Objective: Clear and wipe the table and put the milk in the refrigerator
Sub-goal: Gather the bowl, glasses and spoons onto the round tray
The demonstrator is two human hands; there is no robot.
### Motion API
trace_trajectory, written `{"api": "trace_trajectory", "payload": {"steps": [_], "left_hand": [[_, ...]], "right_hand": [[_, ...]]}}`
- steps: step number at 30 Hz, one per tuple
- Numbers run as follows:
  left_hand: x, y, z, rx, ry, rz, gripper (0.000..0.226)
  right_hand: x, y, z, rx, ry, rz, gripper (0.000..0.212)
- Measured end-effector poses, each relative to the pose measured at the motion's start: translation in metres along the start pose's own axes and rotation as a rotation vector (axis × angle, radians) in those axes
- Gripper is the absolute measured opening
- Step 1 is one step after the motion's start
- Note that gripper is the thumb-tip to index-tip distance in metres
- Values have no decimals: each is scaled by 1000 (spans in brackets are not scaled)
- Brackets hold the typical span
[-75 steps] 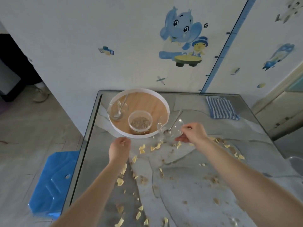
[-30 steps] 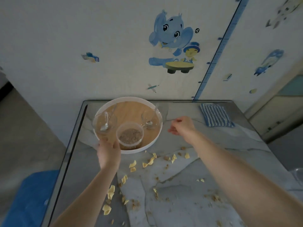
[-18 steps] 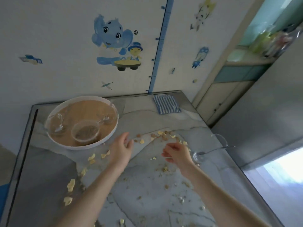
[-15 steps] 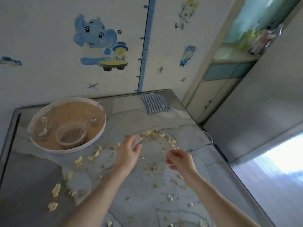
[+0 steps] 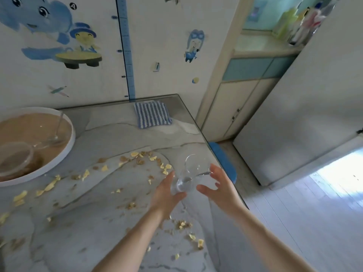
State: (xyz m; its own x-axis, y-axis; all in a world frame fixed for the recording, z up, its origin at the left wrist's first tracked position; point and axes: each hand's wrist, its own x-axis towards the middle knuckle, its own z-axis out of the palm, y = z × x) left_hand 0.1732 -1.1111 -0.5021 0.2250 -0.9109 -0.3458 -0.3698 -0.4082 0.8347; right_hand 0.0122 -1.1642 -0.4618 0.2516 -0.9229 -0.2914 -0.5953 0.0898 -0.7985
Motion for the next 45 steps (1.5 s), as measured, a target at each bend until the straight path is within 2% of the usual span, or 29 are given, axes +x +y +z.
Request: {"api": "trace_trajectory", "payload": {"steps": [4,7,9,14,22,26,35,37,39,45], "left_hand": [[12,5,15,-95,18,-5,70],[18,8,18,-143,45,-28,50],[20,9,17,-183,60,-47,54],[7,10,-9,-225,122,-87,60],[-23,-10,-94,-173,255,-57,58],[-52,-38,-155,-187,319,-27,51],[-109,-108,-282,-190,399,-18,55],[-118,-122,-305,-201,408,-6,57],[-122,-130,-322,-203,422,0,59],[-121,-151,-359,-188,465,-2,60]], "right_hand": [[19,-11,-4,-51,-83,-130,85],[27,-19,-5,-5,-129,-173,66],[30,-22,-6,26,-152,-188,55],[34,-44,2,89,-245,-181,56],[23,-110,58,140,-331,-220,73],[7,-157,111,87,-369,-309,58],[-41,-238,234,141,-403,-358,53],[-48,-252,257,177,-429,-347,57],[-52,-264,273,185,-435,-351,69],[-50,-296,307,164,-463,-403,68]]}}
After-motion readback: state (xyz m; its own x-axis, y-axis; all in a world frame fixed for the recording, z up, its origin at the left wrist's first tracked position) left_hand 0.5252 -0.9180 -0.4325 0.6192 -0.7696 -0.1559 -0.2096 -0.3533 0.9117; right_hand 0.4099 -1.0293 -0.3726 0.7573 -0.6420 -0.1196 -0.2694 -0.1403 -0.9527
